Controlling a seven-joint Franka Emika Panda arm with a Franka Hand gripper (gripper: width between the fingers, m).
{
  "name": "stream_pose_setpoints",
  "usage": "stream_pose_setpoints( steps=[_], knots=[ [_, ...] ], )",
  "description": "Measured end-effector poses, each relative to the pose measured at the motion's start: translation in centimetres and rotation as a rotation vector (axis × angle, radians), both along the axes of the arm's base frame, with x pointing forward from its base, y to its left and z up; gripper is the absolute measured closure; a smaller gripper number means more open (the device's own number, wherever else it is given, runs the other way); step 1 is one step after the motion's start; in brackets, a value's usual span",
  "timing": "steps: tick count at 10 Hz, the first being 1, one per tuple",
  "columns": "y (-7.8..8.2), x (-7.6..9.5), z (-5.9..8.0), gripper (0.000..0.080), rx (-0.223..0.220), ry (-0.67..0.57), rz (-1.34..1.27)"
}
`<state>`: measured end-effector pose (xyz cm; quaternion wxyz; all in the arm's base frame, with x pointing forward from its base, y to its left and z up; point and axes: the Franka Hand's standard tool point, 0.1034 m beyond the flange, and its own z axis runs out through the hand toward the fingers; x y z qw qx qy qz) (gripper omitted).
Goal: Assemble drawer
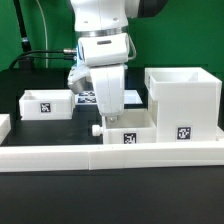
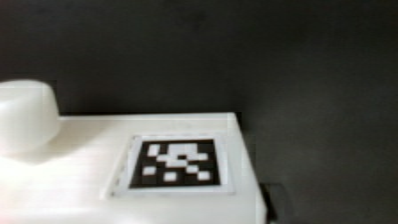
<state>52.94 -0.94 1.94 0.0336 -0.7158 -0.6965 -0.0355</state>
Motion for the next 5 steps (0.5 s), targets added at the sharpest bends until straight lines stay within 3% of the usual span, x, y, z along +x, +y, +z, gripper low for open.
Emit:
stream_pose_setpoints(
  steps=[5],
  knots=[
    [1.07,0.17,0.03,0.0757,-0.001,0.004,-0.072]
  ],
)
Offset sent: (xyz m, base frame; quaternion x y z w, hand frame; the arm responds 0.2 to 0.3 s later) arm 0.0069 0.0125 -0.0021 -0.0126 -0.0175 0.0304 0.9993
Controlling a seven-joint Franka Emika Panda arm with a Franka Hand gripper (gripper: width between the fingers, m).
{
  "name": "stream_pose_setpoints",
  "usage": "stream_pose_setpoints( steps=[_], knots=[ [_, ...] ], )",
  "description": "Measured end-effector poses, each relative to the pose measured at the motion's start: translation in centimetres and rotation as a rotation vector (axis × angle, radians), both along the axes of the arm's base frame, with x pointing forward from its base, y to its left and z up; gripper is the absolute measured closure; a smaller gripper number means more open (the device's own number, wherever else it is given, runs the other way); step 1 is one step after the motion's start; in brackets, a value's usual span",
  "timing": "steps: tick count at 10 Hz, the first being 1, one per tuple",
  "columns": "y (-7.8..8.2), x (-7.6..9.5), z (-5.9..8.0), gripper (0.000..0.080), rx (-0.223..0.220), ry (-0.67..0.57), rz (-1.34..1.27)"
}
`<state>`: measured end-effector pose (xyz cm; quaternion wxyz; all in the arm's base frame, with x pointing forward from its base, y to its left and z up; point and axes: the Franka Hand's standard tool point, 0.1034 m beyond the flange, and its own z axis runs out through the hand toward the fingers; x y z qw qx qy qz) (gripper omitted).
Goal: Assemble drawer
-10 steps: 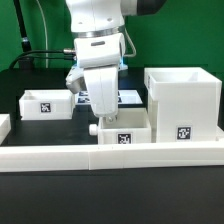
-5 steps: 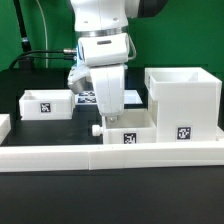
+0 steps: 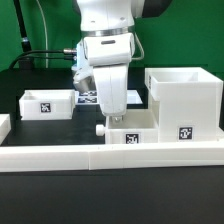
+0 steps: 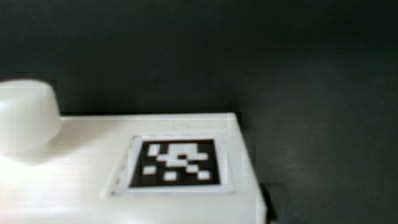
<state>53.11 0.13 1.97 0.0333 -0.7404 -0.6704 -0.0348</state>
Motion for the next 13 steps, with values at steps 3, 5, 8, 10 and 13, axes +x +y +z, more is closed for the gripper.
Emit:
stream_pose_setpoints(
  steps=[3,5,8,10,13],
  knots=[
    [-0.07,0.0,0.0,0.0757,0.0,0.0,-0.008],
    [-0.04,-0.05,-0.03,0.0757,-0.001,0.0,0.0],
    [0.09,-0.1,-0.04,0.0757,-0.011,-0.001,0.026],
    [-0.15,-0.1,-0.05,0.0757,-0.011,-0.001,0.022],
    [0.44,-0.02,-0.06,0.0757,-0.013,-0.007,0.04]
  ],
)
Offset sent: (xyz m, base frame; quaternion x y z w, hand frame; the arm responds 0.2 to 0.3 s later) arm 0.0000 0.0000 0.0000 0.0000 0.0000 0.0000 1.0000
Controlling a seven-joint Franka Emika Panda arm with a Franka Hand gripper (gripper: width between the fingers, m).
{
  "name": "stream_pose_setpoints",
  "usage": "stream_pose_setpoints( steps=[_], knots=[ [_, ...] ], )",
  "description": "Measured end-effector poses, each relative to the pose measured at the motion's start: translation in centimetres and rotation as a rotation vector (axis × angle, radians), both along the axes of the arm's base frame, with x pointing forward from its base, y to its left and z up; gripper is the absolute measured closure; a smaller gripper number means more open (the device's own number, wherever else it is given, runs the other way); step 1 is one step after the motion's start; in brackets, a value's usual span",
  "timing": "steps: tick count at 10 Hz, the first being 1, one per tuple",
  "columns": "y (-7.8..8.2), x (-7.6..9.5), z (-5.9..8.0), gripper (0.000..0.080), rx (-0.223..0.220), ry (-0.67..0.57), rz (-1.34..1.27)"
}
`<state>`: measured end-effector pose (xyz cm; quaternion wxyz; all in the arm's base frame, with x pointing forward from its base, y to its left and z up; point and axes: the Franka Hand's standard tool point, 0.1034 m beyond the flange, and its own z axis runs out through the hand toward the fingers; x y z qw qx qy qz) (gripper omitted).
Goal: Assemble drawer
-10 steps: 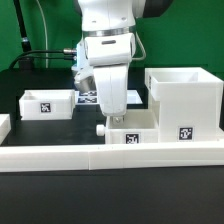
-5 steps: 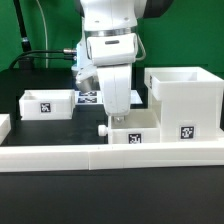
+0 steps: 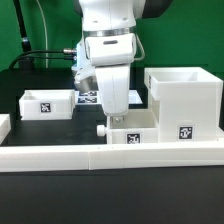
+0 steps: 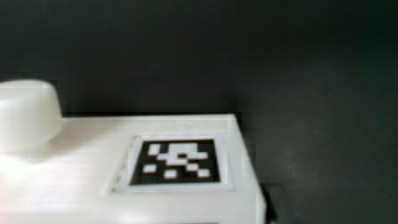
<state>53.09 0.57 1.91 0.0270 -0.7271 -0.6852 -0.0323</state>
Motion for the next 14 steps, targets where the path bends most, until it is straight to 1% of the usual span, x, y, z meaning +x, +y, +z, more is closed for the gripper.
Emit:
stream_pose_setpoints(
  steps=[4,7,9,10,11,12,13,14],
  knots=[
    [1.3,0.4,0.2,0.0757,-0.012,0.0,0.044],
    [1.3,0.5,0.3,0.0756,-0.012,-0.002,0.041],
    [1.2,0.9,1.8,0.0406,-0.019,-0.012,0.027],
    [1.0,1.0,2.5,0.027,-0.025,-0.004,0.027],
    [0.4,1.1,3.5,0.027,-0.033,0.009,0.025],
    [-0.4,1.1,4.3,0.0175,-0.04,0.015,0.019],
    [-1.4,1.1,4.7,0.0156,-0.044,0.017,0.033],
    [-2.7,1.0,4.9,0.0156,-0.048,0.023,0.036]
  ],
)
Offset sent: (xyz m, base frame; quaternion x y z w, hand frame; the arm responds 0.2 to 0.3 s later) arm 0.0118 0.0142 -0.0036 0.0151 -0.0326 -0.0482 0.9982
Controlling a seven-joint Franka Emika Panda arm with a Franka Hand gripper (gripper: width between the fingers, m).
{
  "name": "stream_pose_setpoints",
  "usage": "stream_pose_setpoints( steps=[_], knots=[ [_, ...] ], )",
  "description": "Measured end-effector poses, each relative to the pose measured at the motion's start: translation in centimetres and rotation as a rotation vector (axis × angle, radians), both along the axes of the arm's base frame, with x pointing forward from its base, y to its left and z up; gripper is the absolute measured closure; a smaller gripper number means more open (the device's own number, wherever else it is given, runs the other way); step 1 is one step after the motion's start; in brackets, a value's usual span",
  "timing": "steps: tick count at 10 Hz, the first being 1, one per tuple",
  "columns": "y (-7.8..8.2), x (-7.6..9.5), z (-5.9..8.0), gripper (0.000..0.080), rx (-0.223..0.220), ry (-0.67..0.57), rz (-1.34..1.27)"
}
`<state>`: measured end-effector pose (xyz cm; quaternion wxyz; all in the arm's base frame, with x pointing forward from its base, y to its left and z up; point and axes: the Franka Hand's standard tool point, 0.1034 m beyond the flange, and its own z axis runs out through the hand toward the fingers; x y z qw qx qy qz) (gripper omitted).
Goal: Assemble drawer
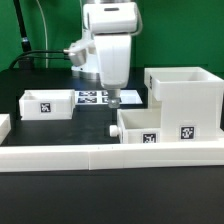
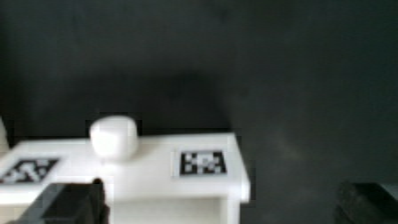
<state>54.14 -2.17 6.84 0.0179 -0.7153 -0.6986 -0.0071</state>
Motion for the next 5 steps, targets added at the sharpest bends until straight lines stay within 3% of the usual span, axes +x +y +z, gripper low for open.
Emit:
stream_pose_setpoints(
  steps=[1,4,5],
  knots=[
    [-1.3,-0.1,0.1,0.0156,-0.002,0.011,0.0],
    [-1.5,-0.2,-0.2,0.015,-0.001,0.014,-0.001],
    [-1.7,-0.6,-1.5,0.015,0.007,0.029,0.027]
  ],
)
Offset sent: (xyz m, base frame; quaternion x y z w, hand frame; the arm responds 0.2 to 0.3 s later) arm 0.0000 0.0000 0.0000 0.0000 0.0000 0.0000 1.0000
